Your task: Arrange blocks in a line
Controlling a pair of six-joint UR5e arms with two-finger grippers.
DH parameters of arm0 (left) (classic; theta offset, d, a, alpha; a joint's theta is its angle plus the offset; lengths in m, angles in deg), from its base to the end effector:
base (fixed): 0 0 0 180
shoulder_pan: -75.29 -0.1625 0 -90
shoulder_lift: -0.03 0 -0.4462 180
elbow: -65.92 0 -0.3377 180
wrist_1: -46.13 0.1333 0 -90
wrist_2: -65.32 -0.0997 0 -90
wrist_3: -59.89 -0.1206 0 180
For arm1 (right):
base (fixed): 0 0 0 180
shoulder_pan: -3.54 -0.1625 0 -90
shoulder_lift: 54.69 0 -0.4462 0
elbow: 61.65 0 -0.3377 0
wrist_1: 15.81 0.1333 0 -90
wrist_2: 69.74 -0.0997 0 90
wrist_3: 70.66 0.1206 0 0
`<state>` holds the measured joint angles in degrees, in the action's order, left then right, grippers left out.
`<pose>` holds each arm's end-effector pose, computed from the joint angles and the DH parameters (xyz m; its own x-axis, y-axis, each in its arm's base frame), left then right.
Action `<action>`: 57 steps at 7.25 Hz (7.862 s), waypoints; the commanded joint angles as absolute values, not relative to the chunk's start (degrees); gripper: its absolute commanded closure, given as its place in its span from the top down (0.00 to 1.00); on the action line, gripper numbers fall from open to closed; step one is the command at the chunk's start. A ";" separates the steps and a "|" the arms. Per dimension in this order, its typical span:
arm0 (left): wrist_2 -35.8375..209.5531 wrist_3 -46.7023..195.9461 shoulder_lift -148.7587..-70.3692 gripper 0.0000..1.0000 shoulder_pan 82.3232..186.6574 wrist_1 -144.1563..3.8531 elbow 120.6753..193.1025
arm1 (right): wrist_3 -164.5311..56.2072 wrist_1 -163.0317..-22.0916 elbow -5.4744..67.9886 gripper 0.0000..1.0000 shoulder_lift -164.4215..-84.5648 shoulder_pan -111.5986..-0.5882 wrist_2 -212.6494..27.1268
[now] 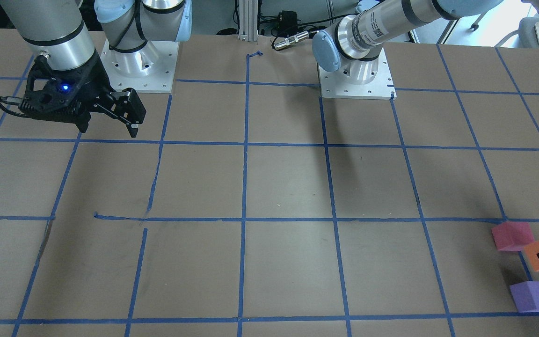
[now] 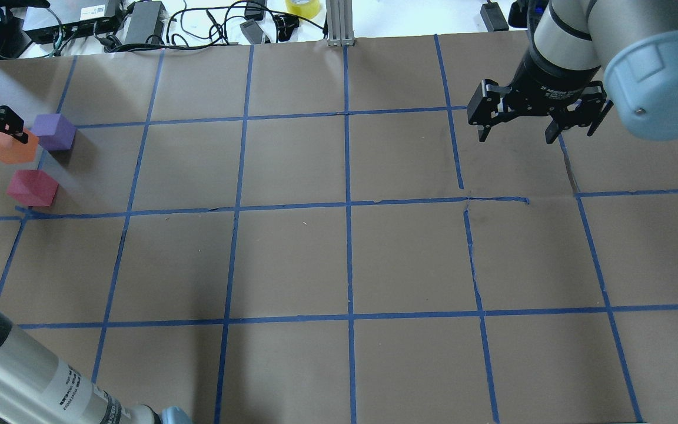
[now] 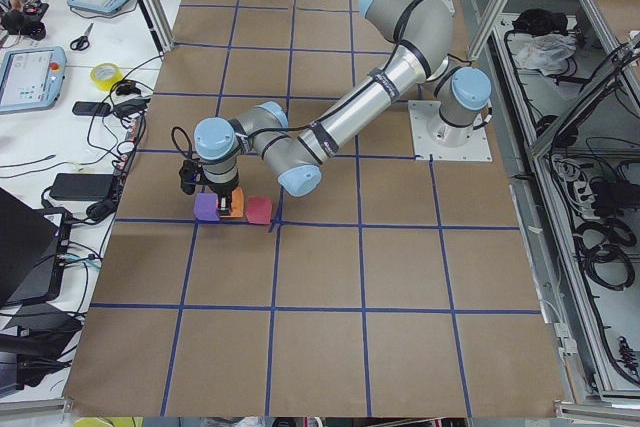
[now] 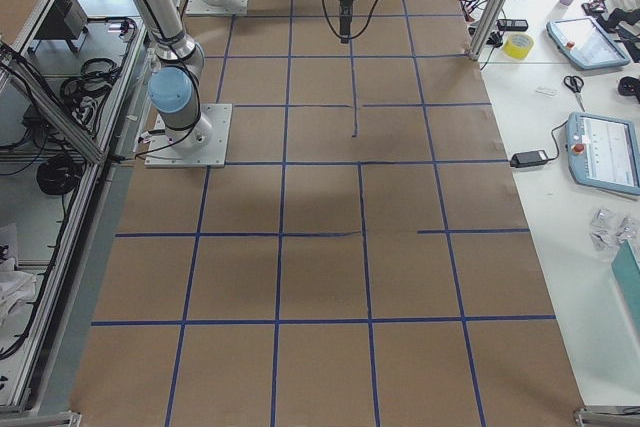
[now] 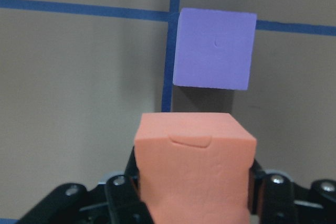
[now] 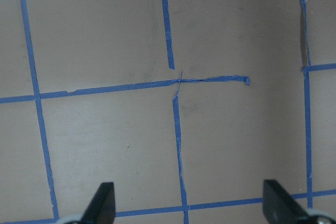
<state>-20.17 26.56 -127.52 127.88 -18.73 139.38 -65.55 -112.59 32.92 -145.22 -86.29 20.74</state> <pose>0.3090 -0.6390 0.2824 -0.9974 -0.0670 0.0260 -0.0693 0.9922 -0.1033 0.1310 -0.4385 0.4692 -0.9957 0.0923 0.0041 0.0920 0.9946 -0.0484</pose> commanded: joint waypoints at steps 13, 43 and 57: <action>-20.72 23.33 -129.96 0.00 129.35 -12.59 142.65 | -65.13 -112.41 33.36 1.00 -145.30 -86.29 20.79; -27.30 41.94 -91.29 1.00 154.46 -44.31 149.23 | -66.88 -112.32 33.89 1.00 -148.11 -86.64 20.61; -27.04 64.79 -94.53 1.00 164.67 -42.03 149.68 | -68.64 -111.97 34.59 1.00 -148.03 -86.64 21.32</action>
<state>-26.88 62.80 -93.86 163.48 -42.16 149.67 -68.64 -112.00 34.58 -148.03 -86.64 21.29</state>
